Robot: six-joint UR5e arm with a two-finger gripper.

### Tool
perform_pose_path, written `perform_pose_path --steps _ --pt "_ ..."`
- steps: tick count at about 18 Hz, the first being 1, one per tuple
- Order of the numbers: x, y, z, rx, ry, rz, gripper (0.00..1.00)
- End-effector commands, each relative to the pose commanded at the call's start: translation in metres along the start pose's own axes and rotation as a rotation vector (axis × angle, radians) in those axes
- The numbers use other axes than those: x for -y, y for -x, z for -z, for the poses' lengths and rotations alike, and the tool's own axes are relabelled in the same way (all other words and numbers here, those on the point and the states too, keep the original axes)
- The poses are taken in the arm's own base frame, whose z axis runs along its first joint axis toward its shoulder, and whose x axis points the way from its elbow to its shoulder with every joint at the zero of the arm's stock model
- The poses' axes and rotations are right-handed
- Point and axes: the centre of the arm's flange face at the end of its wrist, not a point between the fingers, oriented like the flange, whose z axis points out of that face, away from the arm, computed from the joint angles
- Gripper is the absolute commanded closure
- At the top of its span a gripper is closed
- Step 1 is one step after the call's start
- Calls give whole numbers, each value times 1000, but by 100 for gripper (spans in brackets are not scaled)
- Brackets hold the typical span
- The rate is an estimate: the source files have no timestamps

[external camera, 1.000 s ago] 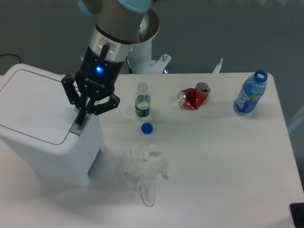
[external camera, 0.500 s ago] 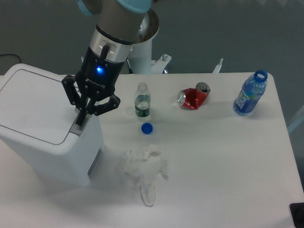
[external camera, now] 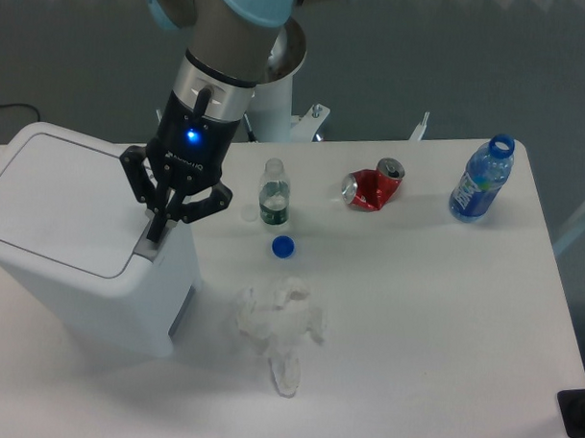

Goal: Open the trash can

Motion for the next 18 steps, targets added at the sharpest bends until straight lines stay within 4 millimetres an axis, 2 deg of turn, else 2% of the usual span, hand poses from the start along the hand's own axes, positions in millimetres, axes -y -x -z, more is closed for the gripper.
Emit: perform_pose_path --steps 18 --pt "-5 2 -6 0 11 -4 100"
